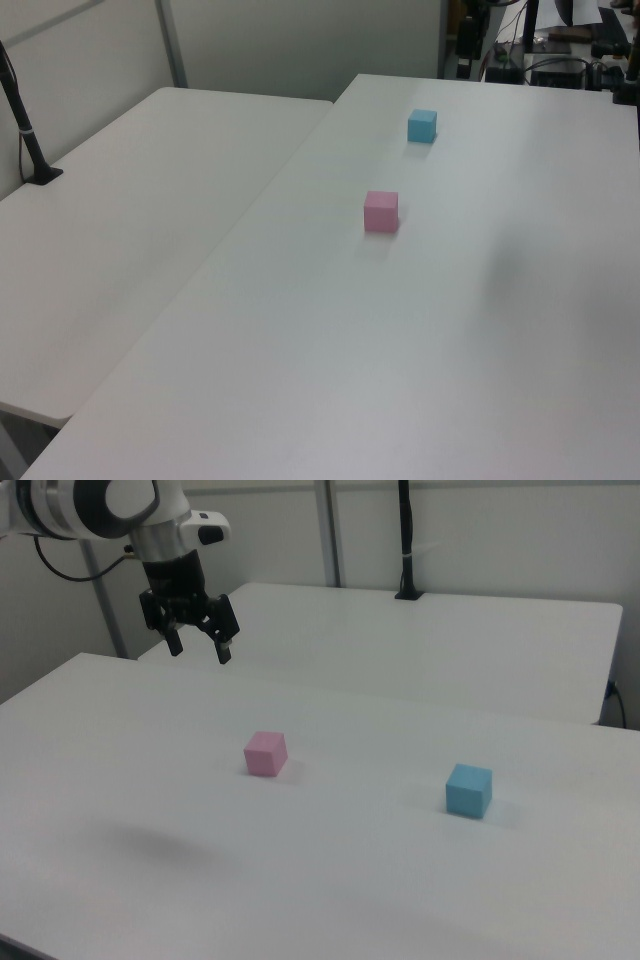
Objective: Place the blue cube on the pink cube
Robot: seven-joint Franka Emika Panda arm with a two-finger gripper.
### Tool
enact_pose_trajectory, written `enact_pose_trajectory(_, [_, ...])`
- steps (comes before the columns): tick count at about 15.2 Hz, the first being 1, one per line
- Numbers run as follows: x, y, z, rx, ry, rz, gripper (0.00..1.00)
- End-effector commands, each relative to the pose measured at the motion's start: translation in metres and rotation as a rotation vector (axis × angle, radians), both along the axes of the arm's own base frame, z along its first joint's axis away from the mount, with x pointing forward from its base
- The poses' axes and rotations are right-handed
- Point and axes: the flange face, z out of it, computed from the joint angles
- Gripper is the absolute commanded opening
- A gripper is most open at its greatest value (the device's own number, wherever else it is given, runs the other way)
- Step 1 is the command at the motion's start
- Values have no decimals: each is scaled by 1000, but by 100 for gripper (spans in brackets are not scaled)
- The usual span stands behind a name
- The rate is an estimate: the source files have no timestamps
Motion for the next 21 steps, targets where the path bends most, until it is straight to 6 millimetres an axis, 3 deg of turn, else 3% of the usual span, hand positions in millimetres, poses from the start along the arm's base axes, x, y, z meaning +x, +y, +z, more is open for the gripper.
enact_pose_trajectory(1, [-3, 2, 3, 2, -3, -14, 100])
enact_pose_trajectory(5, [-7, 4, -2, 3, 40, -13, 100])
enact_pose_trajectory(10, [-3, -8, -5, 4, 40, -23, 100])
enact_pose_trajectory(16, [30, -87, -27, -26, -82, -92, 100])
enact_pose_trajectory(21, [74, -150, -53, -70, -136, -151, 100])
